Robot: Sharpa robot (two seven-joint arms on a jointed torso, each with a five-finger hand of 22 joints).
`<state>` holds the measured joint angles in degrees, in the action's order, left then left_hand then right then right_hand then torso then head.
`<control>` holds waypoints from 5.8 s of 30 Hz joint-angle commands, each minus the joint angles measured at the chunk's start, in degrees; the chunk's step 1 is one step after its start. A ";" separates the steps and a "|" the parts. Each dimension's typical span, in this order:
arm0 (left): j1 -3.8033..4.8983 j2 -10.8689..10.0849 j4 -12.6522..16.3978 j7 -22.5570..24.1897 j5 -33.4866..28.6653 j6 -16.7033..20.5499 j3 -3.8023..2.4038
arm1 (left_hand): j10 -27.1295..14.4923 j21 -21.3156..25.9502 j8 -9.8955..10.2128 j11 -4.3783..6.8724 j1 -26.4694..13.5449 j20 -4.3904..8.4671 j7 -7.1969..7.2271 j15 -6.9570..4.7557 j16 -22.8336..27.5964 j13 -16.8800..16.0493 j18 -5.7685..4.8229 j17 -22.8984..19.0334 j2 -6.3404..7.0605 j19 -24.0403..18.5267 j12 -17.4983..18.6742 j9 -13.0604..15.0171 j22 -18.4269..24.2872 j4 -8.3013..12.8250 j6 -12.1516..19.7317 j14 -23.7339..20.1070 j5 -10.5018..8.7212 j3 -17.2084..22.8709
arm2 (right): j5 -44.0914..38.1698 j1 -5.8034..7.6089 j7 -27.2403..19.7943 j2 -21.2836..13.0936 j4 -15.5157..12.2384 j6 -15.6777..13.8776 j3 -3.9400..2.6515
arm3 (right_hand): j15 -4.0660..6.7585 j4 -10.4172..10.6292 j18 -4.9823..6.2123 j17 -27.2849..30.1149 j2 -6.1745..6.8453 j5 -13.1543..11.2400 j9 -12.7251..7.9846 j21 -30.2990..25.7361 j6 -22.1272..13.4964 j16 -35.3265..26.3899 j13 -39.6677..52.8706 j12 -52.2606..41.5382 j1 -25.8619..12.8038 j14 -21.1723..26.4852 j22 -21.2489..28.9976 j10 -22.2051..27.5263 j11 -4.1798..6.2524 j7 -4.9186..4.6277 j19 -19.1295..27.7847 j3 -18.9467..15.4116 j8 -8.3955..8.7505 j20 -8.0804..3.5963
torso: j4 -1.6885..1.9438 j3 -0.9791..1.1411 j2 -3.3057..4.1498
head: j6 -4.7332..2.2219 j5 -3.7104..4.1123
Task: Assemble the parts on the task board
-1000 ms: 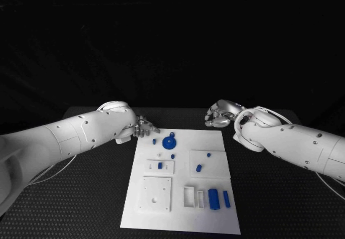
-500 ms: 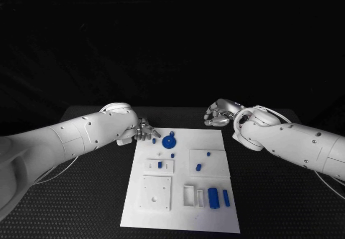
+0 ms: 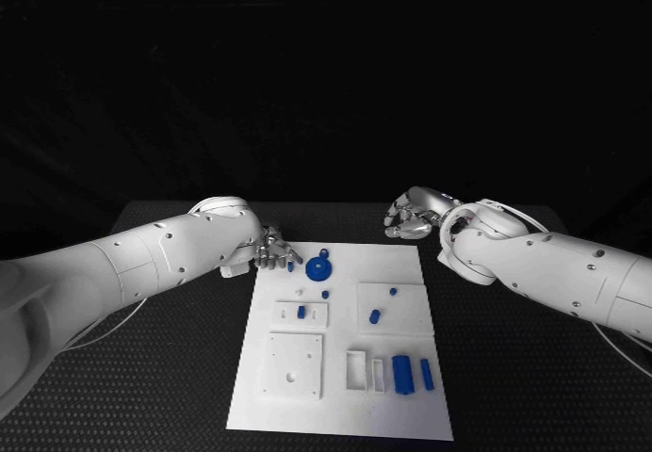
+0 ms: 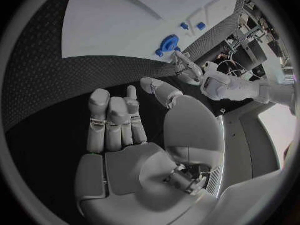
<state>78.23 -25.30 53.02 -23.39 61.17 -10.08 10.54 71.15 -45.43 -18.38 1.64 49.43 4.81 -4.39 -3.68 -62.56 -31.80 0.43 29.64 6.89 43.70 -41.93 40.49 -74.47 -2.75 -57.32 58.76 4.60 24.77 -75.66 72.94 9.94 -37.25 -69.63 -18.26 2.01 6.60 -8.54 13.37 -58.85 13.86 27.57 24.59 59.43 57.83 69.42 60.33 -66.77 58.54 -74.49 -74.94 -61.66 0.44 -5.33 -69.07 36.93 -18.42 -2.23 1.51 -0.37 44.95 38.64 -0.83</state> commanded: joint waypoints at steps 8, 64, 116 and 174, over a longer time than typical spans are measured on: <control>-0.18 -0.09 0.79 0.40 -0.88 -0.97 0.00 | 0.07 0.63 -0.42 0.14 1.96 4.35 0.02 -0.01 0.29 -0.19 0.11 0.20 -2.64 -0.06 0.33 -0.19 -0.38 2.17 -0.53 -0.02 0.81 -0.28 | -0.19 -0.03 -0.31 0.28 0.16 0.48 -0.03 | -0.07 -0.27 1.63 -0.08 -0.45 0.29 -0.09 -0.30 0.07 -0.24 -0.08 -0.29 -0.32 0.18 -0.76 0.50 -0.03 -0.65 -0.11 0.03 0.24 -0.45 | -0.03 0.05 -0.02 | 0.00 -0.21; 0.36 -13.38 19.22 -0.13 -8.23 12.00 -0.21 | 6.95 -0.79 -3.39 2.01 5.63 5.95 2.22 -1.82 -2.19 -2.05 0.13 2.24 -10.62 4.55 -0.81 -0.80 -1.72 14.24 -7.22 4.97 2.80 2.12 | -0.25 -0.07 -0.17 -0.49 0.13 0.57 -0.02 | -0.11 -0.27 1.63 -0.08 -0.44 0.34 -0.11 -0.36 0.01 -0.30 -0.12 -0.28 -0.56 0.22 -0.77 0.60 -0.07 -0.69 -0.05 -0.05 0.26 -0.42 | 0.08 0.11 -0.08 | 0.42 -0.40; -3.83 -19.45 33.94 -3.22 5.71 18.88 3.28 | 10.36 -2.55 -3.15 2.67 4.63 7.23 3.14 -3.14 -3.50 -3.09 0.38 2.89 -8.76 6.87 -1.66 -1.40 -1.74 13.19 -10.41 7.87 4.74 3.29 | -0.17 -0.07 -0.01 -0.96 -0.44 0.90 -0.02 | -0.11 -0.48 1.62 -0.10 -0.46 0.40 -0.11 -0.38 -0.02 -0.32 -0.14 -0.32 -0.47 0.23 -0.78 0.63 -0.07 -0.68 -0.05 0.00 0.25 -0.45 | 0.32 0.11 -0.17 | 2.76 -1.10; -4.95 -17.29 31.52 -3.89 6.27 14.16 3.26 | 9.96 -3.36 -3.30 2.83 2.14 7.86 3.35 -3.76 -4.17 -4.26 0.41 3.22 -6.42 6.84 -2.53 -0.99 -1.62 9.32 -10.64 7.72 -1.07 3.00 | -0.21 -0.07 -0.14 -1.04 -0.73 1.38 -0.02 | -0.10 -1.14 1.63 -0.15 -0.65 -1.01 -0.12 -0.48 -0.01 -0.37 -0.23 -0.40 0.45 0.23 -0.78 0.65 -0.07 -0.69 -0.07 0.83 0.21 -0.50 | 0.33 0.05 -0.11 | 2.91 -0.80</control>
<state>73.65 -42.91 84.54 -27.27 67.31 5.86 13.64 81.49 -48.59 -21.79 4.45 52.03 6.64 -0.60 -7.02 -66.38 -36.02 0.44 32.78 -0.02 50.48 -44.15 39.57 -74.94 6.86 -68.07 66.39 4.13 27.85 -75.66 72.89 10.05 -38.32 -70.28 -17.73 2.02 6.60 -9.65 13.37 -58.91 13.11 26.63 24.55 59.23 57.63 69.43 60.16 -66.99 58.85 -74.48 -74.94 -61.44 0.44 -5.54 -69.16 37.73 -18.42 -2.57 1.81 -0.29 44.81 41.53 -1.76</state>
